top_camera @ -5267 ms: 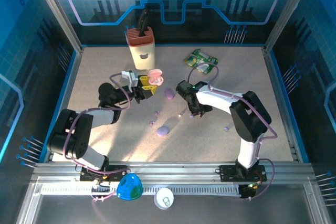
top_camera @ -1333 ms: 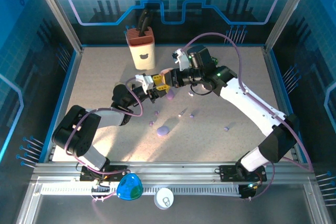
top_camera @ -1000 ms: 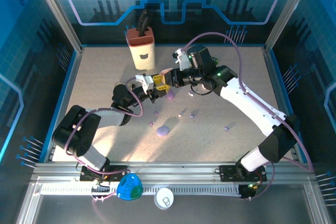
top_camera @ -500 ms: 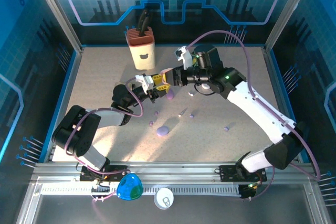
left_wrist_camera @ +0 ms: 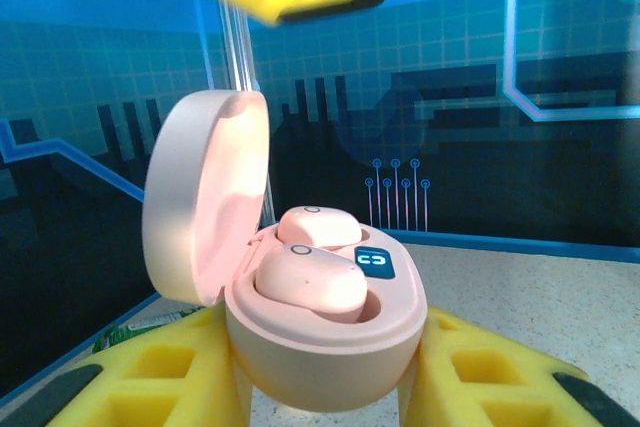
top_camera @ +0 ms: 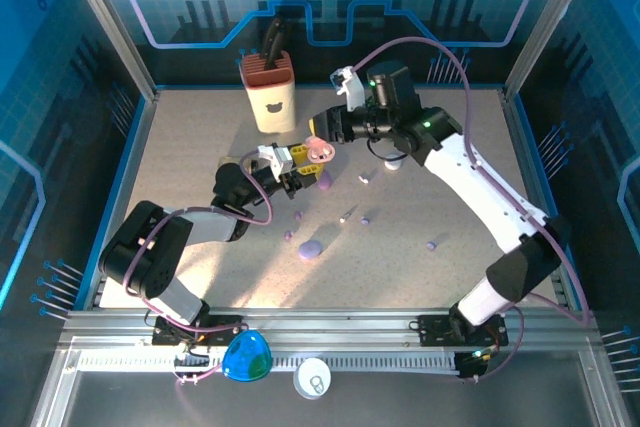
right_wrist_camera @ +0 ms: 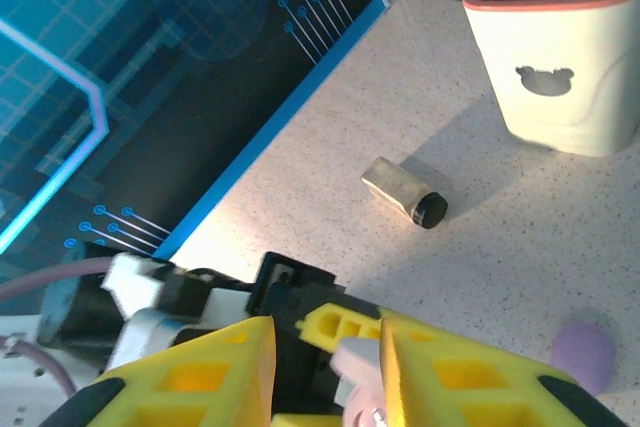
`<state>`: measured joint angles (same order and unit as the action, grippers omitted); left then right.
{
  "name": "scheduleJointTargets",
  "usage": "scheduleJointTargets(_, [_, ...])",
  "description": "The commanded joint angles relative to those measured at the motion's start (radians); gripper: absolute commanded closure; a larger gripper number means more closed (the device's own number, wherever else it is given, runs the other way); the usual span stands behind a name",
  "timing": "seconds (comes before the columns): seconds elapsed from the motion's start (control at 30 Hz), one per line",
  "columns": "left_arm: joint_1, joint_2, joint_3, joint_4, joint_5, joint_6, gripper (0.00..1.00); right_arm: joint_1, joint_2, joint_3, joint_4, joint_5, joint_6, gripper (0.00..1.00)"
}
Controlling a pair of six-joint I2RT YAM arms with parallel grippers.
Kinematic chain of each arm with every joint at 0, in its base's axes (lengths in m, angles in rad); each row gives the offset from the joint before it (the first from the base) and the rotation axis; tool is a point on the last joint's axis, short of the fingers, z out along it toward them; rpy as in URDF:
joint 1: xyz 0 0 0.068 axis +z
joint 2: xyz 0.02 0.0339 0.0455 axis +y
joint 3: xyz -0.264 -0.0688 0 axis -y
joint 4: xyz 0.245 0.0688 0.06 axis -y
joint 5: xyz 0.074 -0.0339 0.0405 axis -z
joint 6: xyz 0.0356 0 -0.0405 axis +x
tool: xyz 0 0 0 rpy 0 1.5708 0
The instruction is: Insert the wireless bluetooth earbuds into the charging case
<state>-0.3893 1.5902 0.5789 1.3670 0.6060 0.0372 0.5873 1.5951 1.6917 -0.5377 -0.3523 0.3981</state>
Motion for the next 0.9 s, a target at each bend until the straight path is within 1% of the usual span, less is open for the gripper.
scheduleJointTargets(0.0, [-0.006,-0.035,-0.008,0.035,-0.003,0.024,0.64,-0.007,0.039,0.034,-0.058,-0.027,-0.015,0.66])
scheduleJointTargets(0.3, [-0.002,-0.03,-0.005,0.035,-0.023,0.007,0.64,-0.01,-0.024,-0.041,-0.056,-0.011,-0.016,0.65])
scheduleJointTargets(0.43, [-0.003,-0.027,0.004,0.035,-0.019,-0.003,0.64,-0.016,-0.07,-0.087,-0.033,0.005,0.013,0.64])
scheduleJointTargets(0.57, [-0.003,-0.032,0.007,0.035,-0.014,-0.007,0.64,-0.045,-0.127,-0.178,0.052,0.001,0.089,0.49])
scheduleJointTargets(0.63, [-0.003,-0.035,0.007,0.035,-0.011,-0.012,0.64,-0.067,-0.142,-0.237,0.104,-0.045,0.142,0.41])
scheduleJointTargets(0.67, [-0.003,-0.036,0.009,0.035,-0.009,-0.015,0.64,-0.074,-0.147,-0.26,0.128,-0.071,0.163,0.38])
scheduleJointTargets(0.77, [-0.003,-0.039,0.013,0.035,-0.005,-0.02,0.64,-0.084,-0.153,-0.325,0.2,-0.145,0.218,0.34])
scheduleJointTargets(0.87, [-0.004,-0.038,0.016,0.035,0.0,-0.028,0.64,-0.086,-0.155,-0.375,0.281,-0.202,0.272,0.34])
